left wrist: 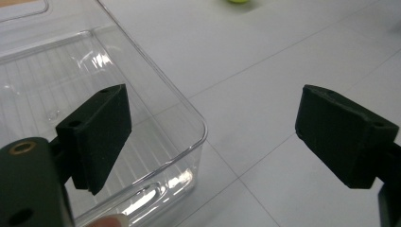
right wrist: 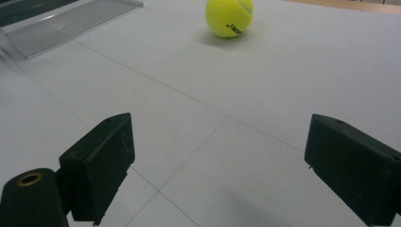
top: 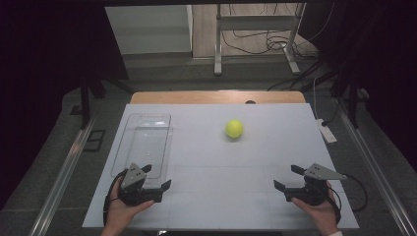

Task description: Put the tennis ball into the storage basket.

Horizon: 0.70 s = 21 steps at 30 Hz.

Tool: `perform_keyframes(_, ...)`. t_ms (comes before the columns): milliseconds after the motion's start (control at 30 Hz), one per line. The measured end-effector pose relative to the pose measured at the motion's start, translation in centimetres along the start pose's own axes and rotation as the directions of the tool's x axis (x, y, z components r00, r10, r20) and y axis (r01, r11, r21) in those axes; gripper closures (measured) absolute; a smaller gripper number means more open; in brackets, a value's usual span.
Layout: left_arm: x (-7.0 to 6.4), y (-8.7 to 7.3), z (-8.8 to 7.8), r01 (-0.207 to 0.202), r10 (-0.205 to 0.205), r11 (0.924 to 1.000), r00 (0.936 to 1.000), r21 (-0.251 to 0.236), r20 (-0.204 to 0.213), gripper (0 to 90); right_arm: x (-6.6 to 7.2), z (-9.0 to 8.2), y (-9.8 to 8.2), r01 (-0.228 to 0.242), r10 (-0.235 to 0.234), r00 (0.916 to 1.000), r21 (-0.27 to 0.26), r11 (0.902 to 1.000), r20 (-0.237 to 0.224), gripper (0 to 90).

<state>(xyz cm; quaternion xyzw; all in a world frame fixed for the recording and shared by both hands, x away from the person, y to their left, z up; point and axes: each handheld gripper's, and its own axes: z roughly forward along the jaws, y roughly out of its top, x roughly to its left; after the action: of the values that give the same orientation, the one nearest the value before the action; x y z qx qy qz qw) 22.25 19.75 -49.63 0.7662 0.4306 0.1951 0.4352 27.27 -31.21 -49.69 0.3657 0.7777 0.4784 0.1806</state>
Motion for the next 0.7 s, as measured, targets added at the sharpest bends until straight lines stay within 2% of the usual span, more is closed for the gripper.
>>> perform_keyframes(700,0.1,1.4,-0.2,0.016,-0.016,0.9997,0.9998,0.016,0.015,13.1,-0.4,0.0,0.1,-0.007,0.007,1.0,-0.007,0.9999,0.006,9.5)
